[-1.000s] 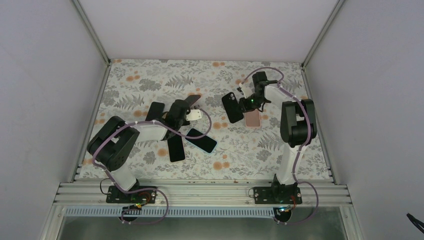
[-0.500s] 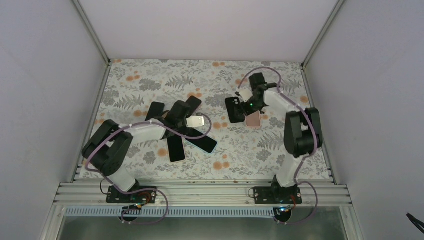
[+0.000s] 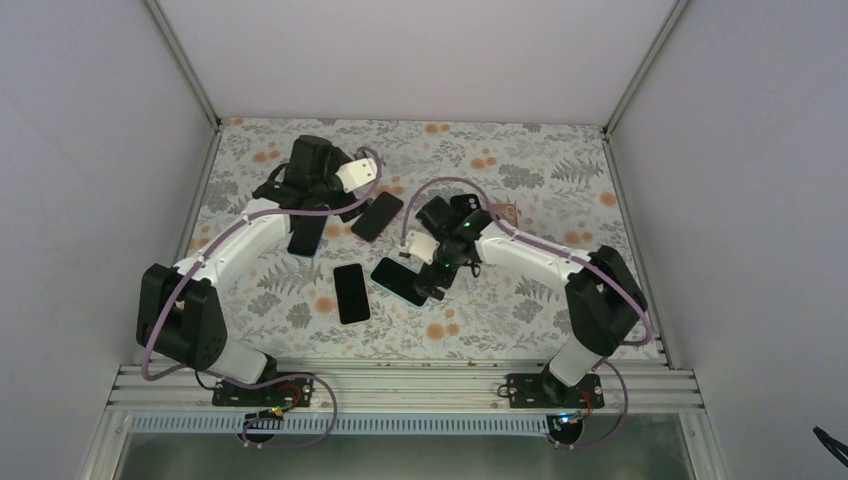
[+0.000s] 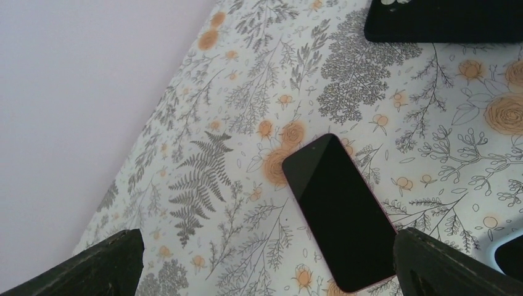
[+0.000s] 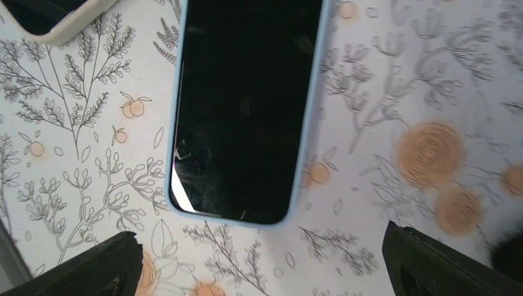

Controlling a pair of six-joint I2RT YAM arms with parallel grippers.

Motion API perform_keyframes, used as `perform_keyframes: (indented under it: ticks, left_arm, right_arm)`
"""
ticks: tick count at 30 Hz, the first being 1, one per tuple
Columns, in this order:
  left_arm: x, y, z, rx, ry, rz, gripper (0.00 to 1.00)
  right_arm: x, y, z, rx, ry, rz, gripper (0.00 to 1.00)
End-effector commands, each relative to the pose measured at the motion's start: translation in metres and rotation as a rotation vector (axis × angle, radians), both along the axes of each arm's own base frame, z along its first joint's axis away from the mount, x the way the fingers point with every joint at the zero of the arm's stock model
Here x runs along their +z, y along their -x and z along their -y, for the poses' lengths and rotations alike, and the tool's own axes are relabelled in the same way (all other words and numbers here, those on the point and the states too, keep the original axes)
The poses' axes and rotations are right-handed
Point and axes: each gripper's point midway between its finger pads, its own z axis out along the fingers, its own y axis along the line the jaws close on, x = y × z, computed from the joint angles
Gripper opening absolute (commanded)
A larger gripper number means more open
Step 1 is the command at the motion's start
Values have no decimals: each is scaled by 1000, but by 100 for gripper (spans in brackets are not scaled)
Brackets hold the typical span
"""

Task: Take the phone out of the phone case
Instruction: Place the phone case at the center of the board, then pick up the phone at the center of the board.

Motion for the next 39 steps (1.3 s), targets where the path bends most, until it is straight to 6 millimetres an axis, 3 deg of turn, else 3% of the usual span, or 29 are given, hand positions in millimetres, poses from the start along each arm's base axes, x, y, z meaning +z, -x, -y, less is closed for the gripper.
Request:
perform_keyframes:
  ticks: [1, 7, 14, 23, 28, 30, 32, 36, 39]
  left_arm:
    - [19, 7, -10, 33, 76, -39, 100]
    - [19, -8, -31, 137, 74, -13, 100]
    - [13, -8, -35, 162, 76, -20, 100]
    - [6, -12, -38, 181, 71, -22, 100]
    - [5, -13, -36, 174, 77, -31, 100]
    - [5, -13, -34, 167, 84, -43, 100]
    - [3, -11, -30, 147, 96, -68, 100]
    - [-12, 5, -10, 30, 114, -208, 100]
    - [-26, 14, -4, -28, 132, -320, 100]
  right_arm:
    - [-27, 6, -14, 28, 75, 9, 100]
    - [-45, 10, -38, 61, 116, -8, 100]
    - [-53, 11, -56, 75, 112, -47, 100]
    - [-79, -4, -39, 30, 245, 21, 100]
    - [-91, 6, -38, 61, 261, -1, 100]
    - [-95, 9, -38, 73, 258, -6, 93]
    - [-93, 7, -38, 72, 250, 9, 79]
    - [-77, -3, -42, 61, 206, 53, 55]
    - [-61, -15, -42, 39, 178, 98, 50]
